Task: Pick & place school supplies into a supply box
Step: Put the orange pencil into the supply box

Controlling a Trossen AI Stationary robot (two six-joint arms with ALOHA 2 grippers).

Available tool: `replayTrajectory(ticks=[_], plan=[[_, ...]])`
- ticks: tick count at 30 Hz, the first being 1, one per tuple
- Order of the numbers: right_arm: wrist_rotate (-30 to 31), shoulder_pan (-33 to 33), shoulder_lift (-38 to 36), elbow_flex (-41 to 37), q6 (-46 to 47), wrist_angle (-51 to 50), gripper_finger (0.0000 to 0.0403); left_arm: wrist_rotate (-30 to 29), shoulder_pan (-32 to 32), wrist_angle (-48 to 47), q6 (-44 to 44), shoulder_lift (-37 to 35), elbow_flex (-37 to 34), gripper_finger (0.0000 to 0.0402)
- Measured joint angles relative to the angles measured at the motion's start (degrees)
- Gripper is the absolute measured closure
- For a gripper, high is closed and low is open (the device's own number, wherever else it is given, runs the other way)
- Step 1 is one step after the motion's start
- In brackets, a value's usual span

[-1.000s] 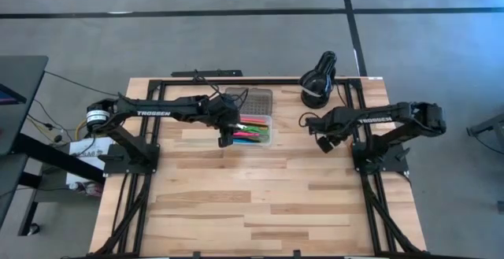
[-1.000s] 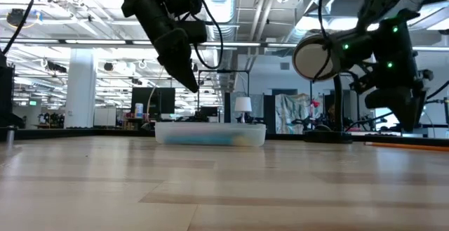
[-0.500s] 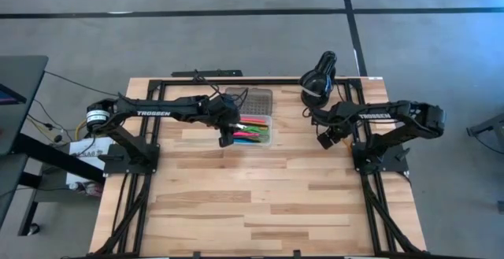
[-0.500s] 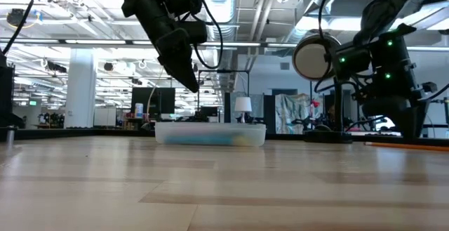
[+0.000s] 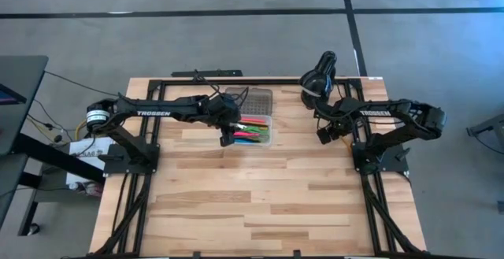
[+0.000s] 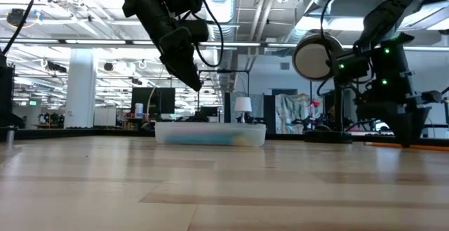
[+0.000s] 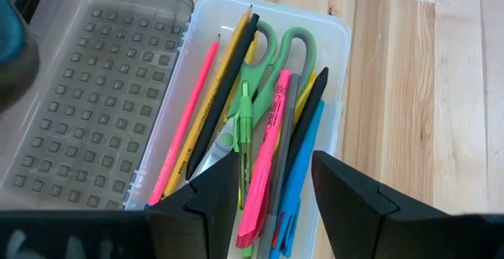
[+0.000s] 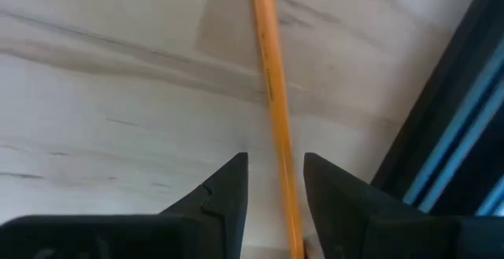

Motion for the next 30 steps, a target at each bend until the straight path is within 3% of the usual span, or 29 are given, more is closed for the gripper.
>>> replayTrajectory(ticks=[11, 30], plan=[[-2.78, 0.83, -0.33, -2.85, 1.59, 1.67, 0.0285, 0.05, 0.0, 0.3, -0.01, 0.02, 0.0, 0.0246], [-12.03, 17.07, -0.07, -1.04, 7.11, 5.21, 0.0285, 1.73, 0.0, 0.44, 0.11, 0.02, 0.0, 0.0246]])
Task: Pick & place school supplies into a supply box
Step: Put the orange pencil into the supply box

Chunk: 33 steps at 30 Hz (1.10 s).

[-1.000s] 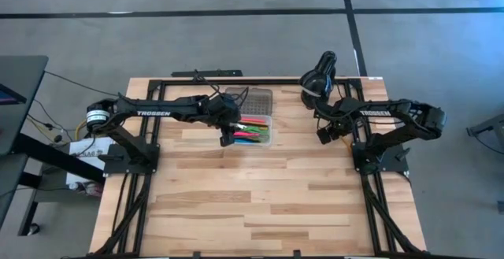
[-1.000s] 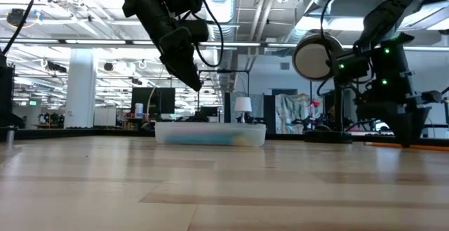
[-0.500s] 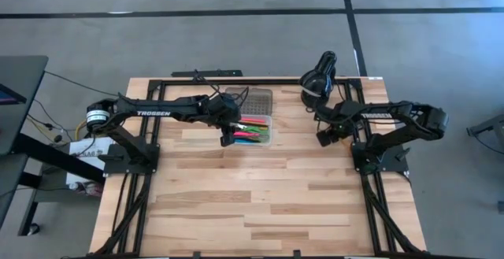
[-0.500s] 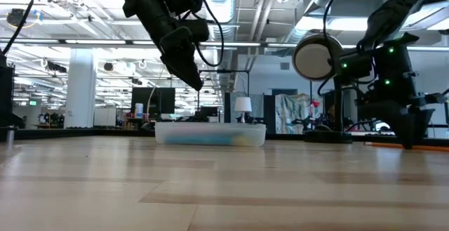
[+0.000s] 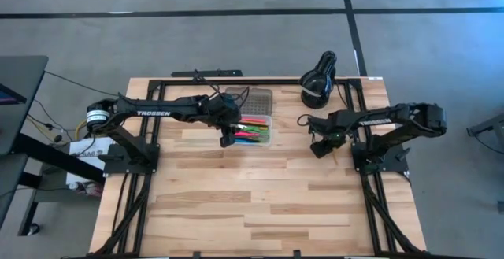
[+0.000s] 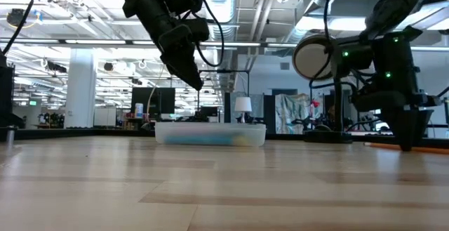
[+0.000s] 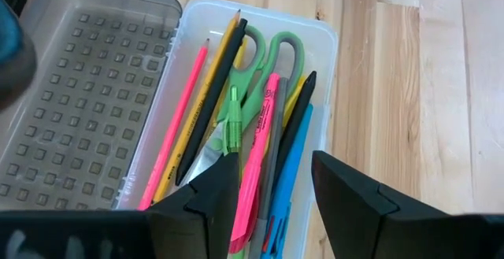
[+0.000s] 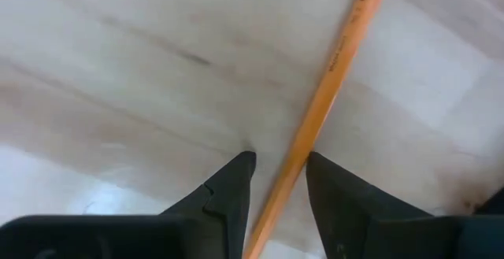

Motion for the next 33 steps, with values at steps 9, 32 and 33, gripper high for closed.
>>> replayTrajectory(ticks=[9, 32, 33], plan=[[3.74, 6.69, 0.01, 0.09, 5.52, 1.17, 0.033, 1.44, -0.02, 0.16, 0.29, 0.0, 0.0, 0.0246], [1.69, 16.68, 0.02, 0.14, 9.14, 7.57, 0.039, 1.42, -1.75, 0.16, 0.27, 0.0, 0.0, 0.0246], [1.14, 17.81, 0.04, 0.15, 9.49, 8.67, 0.0389, 1.41, -1.75, 0.16, 0.27, 0.0, 0.0, 0.0246]])
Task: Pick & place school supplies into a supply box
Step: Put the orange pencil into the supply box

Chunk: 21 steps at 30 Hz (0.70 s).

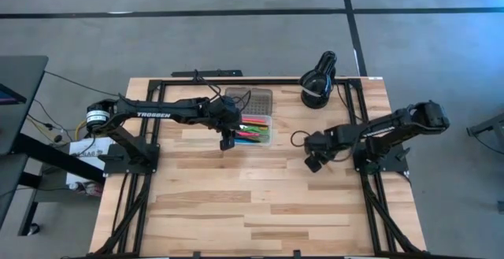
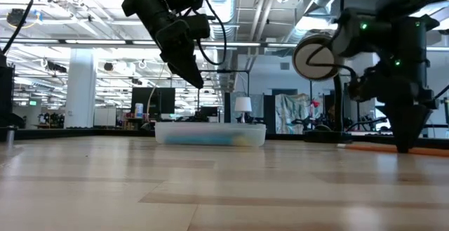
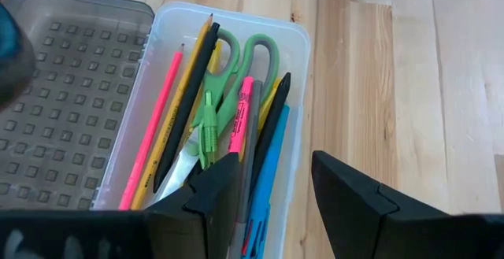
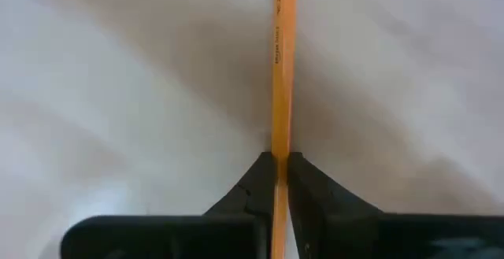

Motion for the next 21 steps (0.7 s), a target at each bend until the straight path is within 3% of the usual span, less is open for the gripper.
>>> replayTrajectory(ticks=[8, 14, 21], plan=[[-3.41, 6.26, 0.09, -0.08, 4.01, 8.01, 0.0394, -0.02, 0.0, 0.0, 0.0, 0.0, 0.0, 0.0246], [-3.35, 8.27, 0.27, -0.08, 7.86, 8.44, 0.0369, -0.04, 0.02, 0.02, 0.02, 0.0, 0.0, 0.0246], [-6.48, 10.27, 6.8, 1.9, 9.22, 9.8, 0.0354, -0.02, 0.02, -0.01, 0.02, 0.0, 0.0, 0.0246]])
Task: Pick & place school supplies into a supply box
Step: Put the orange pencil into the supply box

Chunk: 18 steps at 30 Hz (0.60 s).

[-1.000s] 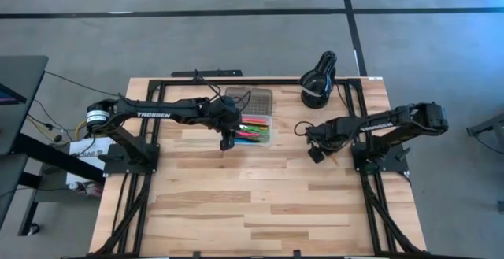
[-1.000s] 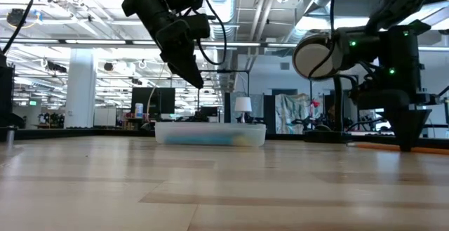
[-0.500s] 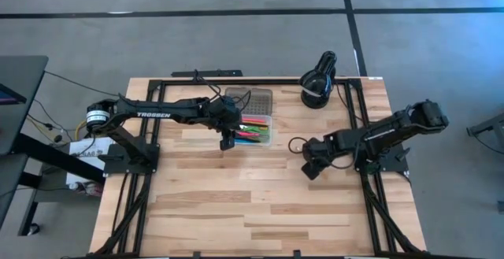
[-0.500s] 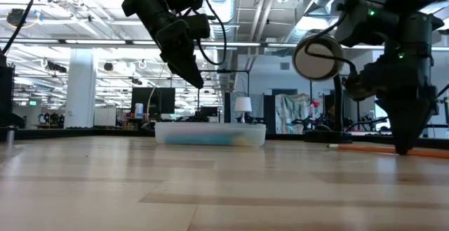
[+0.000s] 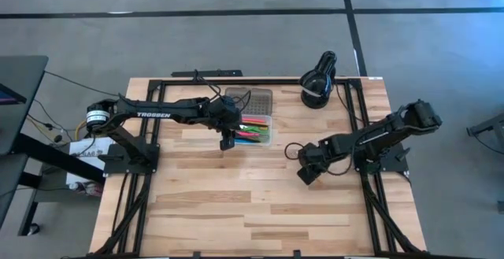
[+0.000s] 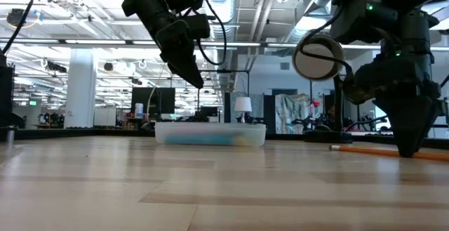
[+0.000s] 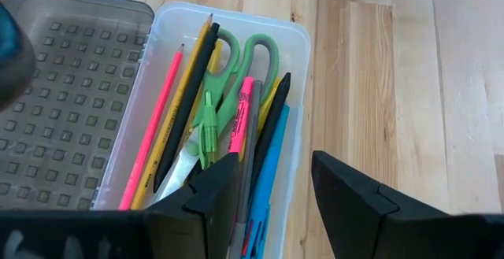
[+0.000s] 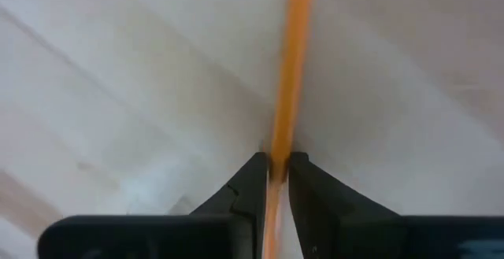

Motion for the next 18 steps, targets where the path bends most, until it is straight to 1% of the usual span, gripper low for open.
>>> replayTrajectory(ticks=[6, 11, 18], plan=[[1.76, 0.79, 4.45, 5.82, -3.07, -3.12, 0.0356, 0.0, 0.0, -0.61, 0.14, 0.0, 0.0, 0.0246], [1.25, 0.52, 8.99, 10.2, -6.36, -7.18, 0.0363, 0.0, 0.0, -0.5, 0.28, 0.0, 0.0, 0.0246], [2.18, 2.01, 14.78, 16.35, -10.19, -12.62, 0.0381, 0.0, 0.0, -0.63, 0.28, 0.02, 0.0, 0.0246]])
